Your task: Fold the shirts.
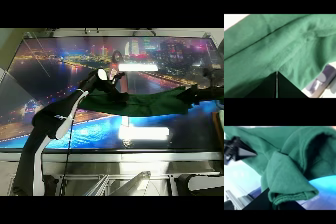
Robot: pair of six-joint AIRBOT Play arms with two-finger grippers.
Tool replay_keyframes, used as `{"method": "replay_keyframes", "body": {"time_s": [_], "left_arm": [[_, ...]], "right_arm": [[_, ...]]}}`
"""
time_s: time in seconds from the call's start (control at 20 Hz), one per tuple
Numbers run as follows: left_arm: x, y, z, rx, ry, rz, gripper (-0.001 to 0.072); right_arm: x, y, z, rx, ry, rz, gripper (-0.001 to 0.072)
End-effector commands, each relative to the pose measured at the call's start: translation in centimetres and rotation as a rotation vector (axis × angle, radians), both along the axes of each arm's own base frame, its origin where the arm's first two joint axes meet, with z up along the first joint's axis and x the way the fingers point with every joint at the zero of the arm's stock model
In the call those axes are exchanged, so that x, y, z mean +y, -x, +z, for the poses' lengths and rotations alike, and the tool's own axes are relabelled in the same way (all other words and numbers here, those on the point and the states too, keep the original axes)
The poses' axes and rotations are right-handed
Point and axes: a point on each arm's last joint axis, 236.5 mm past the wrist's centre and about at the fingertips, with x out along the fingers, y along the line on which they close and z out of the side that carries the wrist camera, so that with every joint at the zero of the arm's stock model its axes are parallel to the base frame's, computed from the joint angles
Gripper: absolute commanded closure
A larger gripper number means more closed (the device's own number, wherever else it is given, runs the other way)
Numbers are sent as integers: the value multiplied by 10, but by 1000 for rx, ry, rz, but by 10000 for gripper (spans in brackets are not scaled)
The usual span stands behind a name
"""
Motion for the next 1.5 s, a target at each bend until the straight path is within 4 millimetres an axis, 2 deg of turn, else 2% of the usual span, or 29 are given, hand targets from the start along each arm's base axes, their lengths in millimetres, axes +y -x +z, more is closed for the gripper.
{"method": "replay_keyframes", "body": {"time_s": [0.0,0.1,0.2,0.3,0.4,0.45,0.6,0.7,0.8,0.85,0.95,1.0,1.05,1.1,1.15,1.2,1.25,1.3,1.35,1.45], "left_arm": [[-26,16,50,-60,84,-95,689],[-25,26,122,-104,242,-141,689],[4,29,174,-145,293,-153,689],[47,26,205,-165,292,-127,689],[94,19,216,-156,278,-64,689],[118,15,218,-151,273,-15,689],[170,11,232,-145,348,109,689],[196,11,248,-164,434,181,689],[220,11,254,-183,479,247,689],[231,14,252,-185,480,272,689],[247,21,246,-175,488,310,689],[251,24,242,-166,491,326,688],[255,26,239,-165,495,337,688],[257,29,236,-162,494,348,688],[258,32,234,-159,494,354,688],[257,34,233,-154,494,353,689],[257,35,232,-151,495,352,689],[255,37,232,-149,495,345,688],[251,37,232,-149,495,337,688],[244,39,232,-151,496,317,688]], "right_arm": [[-37,7,32,-20,81,-26,693],[-72,12,46,13,217,-54,693],[-106,12,73,5,360,-122,693],[-123,10,108,-39,457,-173,694],[-119,9,131,-59,466,-219,693],[-104,9,139,-63,441,-208,693],[-33,3,147,-58,362,-84,693],[26,-10,147,-83,348,8,692],[90,-24,138,-114,332,101,692],[126,-27,126,-112,322,159,692],[186,-28,84,-58,339,257,691],[214,-25,57,-30,361,311,640],[241,-20,34,-8,361,362,404],[266,-13,17,-1,352,417,375],[286,-9,10,-13,327,452,515],[299,-4,12,-24,297,474,523],[302,0,17,-24,277,489,462],[294,4,21,-13,283,501,269],[277,11,26,17,298,518,219],[230,18,35,83,336,519,328]]}}
